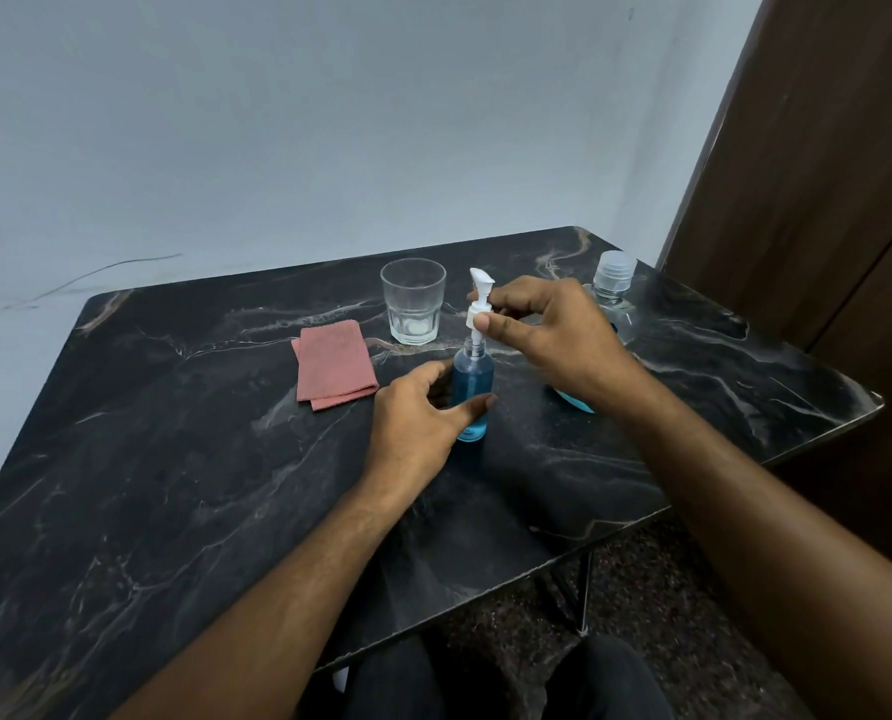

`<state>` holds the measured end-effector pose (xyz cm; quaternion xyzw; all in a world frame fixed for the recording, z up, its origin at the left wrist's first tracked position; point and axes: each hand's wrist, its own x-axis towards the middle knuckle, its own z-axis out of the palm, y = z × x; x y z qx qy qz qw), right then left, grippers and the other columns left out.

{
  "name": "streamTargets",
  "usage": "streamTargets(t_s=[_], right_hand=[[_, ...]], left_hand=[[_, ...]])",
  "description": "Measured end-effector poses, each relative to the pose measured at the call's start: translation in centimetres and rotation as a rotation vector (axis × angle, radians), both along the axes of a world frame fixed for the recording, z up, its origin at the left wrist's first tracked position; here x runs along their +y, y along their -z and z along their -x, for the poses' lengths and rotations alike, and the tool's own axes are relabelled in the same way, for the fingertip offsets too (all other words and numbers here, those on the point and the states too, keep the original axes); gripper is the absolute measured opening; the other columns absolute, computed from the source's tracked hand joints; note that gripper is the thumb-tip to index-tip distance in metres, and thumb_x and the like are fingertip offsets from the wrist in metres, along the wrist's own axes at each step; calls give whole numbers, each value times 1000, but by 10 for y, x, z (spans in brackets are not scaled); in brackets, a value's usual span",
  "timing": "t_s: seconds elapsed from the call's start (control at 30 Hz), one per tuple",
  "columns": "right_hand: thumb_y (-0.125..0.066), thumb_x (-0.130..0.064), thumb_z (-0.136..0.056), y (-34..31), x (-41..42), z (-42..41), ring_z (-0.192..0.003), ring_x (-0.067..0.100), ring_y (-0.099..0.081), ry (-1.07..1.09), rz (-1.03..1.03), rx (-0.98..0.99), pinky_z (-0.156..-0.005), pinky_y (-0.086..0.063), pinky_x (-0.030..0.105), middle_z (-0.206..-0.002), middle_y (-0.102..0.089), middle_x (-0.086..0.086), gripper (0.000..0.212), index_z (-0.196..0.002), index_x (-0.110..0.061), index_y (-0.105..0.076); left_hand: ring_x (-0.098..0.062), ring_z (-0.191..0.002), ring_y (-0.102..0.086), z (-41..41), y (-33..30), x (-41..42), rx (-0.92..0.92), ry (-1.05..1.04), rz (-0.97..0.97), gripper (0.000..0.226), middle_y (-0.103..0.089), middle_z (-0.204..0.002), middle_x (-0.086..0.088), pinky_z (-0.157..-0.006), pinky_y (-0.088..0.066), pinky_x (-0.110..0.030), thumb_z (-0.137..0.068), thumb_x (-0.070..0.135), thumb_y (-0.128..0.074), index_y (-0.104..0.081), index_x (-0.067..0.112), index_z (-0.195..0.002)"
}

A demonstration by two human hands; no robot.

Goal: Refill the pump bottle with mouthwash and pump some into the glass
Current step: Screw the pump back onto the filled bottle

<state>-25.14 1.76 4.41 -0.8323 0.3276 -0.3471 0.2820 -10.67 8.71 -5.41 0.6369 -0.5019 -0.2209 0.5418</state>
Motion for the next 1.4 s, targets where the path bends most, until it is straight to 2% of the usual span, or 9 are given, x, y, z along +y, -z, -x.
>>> streamTargets(t_s=[0.17, 0.43, 0.63, 0.77, 0.87, 1.03, 1.2, 1.3, 1.4], right_hand=[[-69, -22, -94, 2, 0, 0, -99, 18, -67, -50, 14, 145, -89, -56, 41, -106, -70, 3, 15, -101, -13, -78], [-67, -22, -95, 9, 1, 3, -98, 17, -65, -60, 3, 145, -90, -54, 40, -104, -67, 0, 17, -102, -12, -78], [-66, -24, -96, 7, 0, 1, -96, 16, -63, -55, 64, 209, -89, -53, 44, -102, -64, -3, 16, -97, -14, -77], [-67, -26, -95, 14, 2, -1, -95, 16, -62, -5, 114, 179, -85, -53, 41, -101, -64, -2, 19, -98, -11, -78], [-67, -26, -95, 17, 3, -1, -96, 13, -61, 12, 116, 162, -83, -52, 34, -102, -64, -3, 18, -101, -13, -78], [-68, -24, -95, 19, 3, -2, -94, 9, -61, 31, 122, 144, -78, -49, 25, -101, -65, -4, 17, -101, -13, -78], [-67, -26, -96, 21, 5, -2, -96, 8, -61, 37, 107, 129, -79, -48, 20, -104, -65, -4, 19, -104, -13, -78], [-67, -26, -95, 22, 8, -2, -98, 9, -62, 51, 81, 108, -83, -50, 25, -105, -66, -4, 22, -109, -11, -77], [-72, -28, -91, 27, 11, -6, -92, 10, -64, 124, 86, 45, -79, -50, 21, -101, -68, -3, 27, -111, -11, -77]], left_hand=[[4, -96, -71, 0, 0, 1, -5, -3, -8, 43, -75, -100, 19, -84, -59, -19, -76, 35, -89, -74, 25, -115], [-3, -98, -74, 0, 1, 0, 22, -11, -3, 43, -79, -104, 10, -88, -63, -34, -76, 33, -90, -75, 22, -114], [-2, -93, -75, 0, 1, -1, 18, -13, -4, 39, -79, -98, 10, -85, -63, -31, -73, 35, -92, -74, 24, -107], [5, -89, -72, 0, 1, -2, -4, -24, -21, 46, -77, -96, 13, -77, -59, -15, -70, 40, -93, -73, 25, -108], [9, -84, -69, 2, -1, -4, -7, -49, -22, 49, -75, -89, 12, -66, -52, -6, -64, 43, -95, -70, 26, -103], [0, -78, -67, 1, -1, -7, -54, -69, -30, 54, -72, -87, 9, -62, -50, -7, -61, 46, -96, -67, 23, -99], [-5, -103, -69, -2, 1, -5, -43, 81, -57, 55, -74, -109, 10, -88, -59, -27, -76, 39, -89, -65, 26, -124], [-21, -97, -74, -1, 2, -6, 10, 62, -70, 32, -78, -98, -1, -89, -60, -48, -80, 26, -88, -71, 16, -105], [-6, -92, -76, 2, 2, -7, 40, 32, -33, 35, -80, -95, 7, -88, -62, -39, -75, 25, -92, -75, 18, -105]])
